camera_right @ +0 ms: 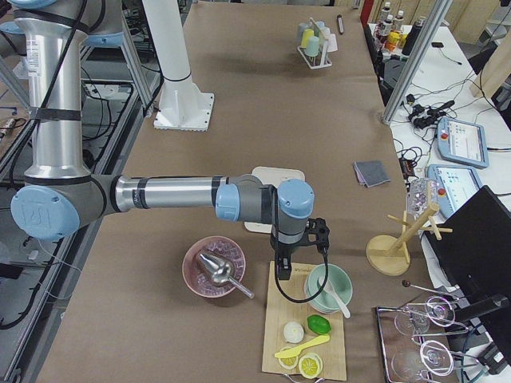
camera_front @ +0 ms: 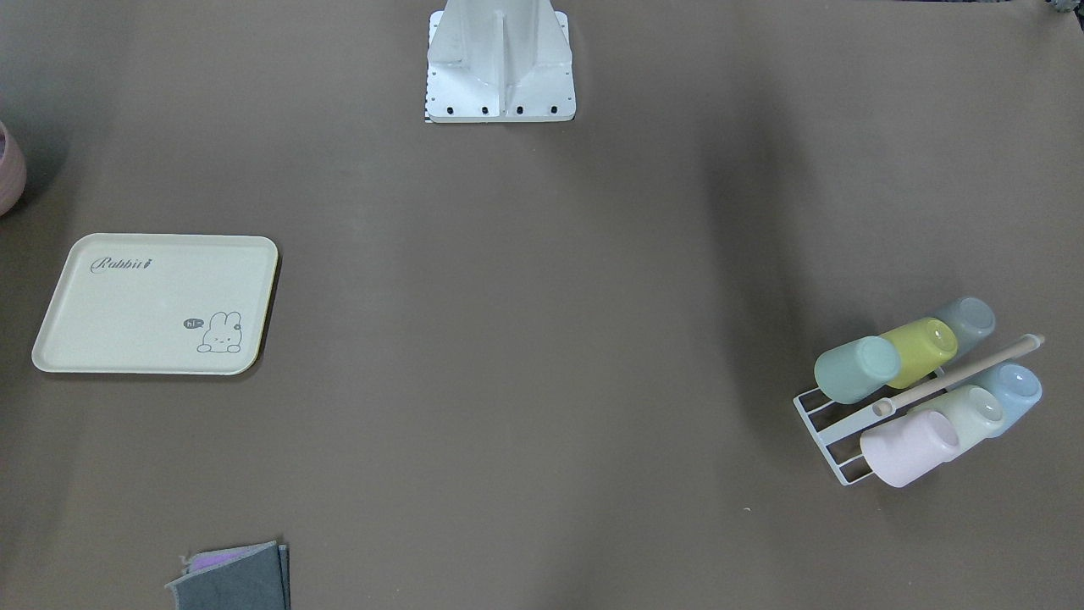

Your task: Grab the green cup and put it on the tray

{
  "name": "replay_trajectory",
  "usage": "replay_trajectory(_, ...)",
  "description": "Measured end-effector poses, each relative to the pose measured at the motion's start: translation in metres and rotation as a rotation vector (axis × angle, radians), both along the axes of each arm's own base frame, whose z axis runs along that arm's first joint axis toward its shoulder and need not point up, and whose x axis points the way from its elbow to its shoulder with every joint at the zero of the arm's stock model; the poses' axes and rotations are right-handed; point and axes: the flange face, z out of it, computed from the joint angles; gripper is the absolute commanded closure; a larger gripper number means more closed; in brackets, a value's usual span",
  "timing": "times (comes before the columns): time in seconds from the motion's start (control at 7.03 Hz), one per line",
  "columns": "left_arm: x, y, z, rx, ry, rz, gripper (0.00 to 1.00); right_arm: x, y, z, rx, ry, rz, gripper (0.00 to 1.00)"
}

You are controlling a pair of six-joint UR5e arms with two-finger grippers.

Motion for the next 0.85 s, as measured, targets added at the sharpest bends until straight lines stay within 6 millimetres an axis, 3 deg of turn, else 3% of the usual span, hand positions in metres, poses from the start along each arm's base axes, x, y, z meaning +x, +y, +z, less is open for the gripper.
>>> replay_trajectory(0.43,-0.001,-0.017,-0.010,0.037,-0.007,0.003,0.01,0.000,-0.002,-0.004,0.010,0.001,-0.001,0.00)
replay_trajectory(0.85,-0.002,-0.014,-0.036,0.108,-0.007,-0.001,0.01,-0.007,-0.007,-0.021,0.025,-0.013,0.005,0.00)
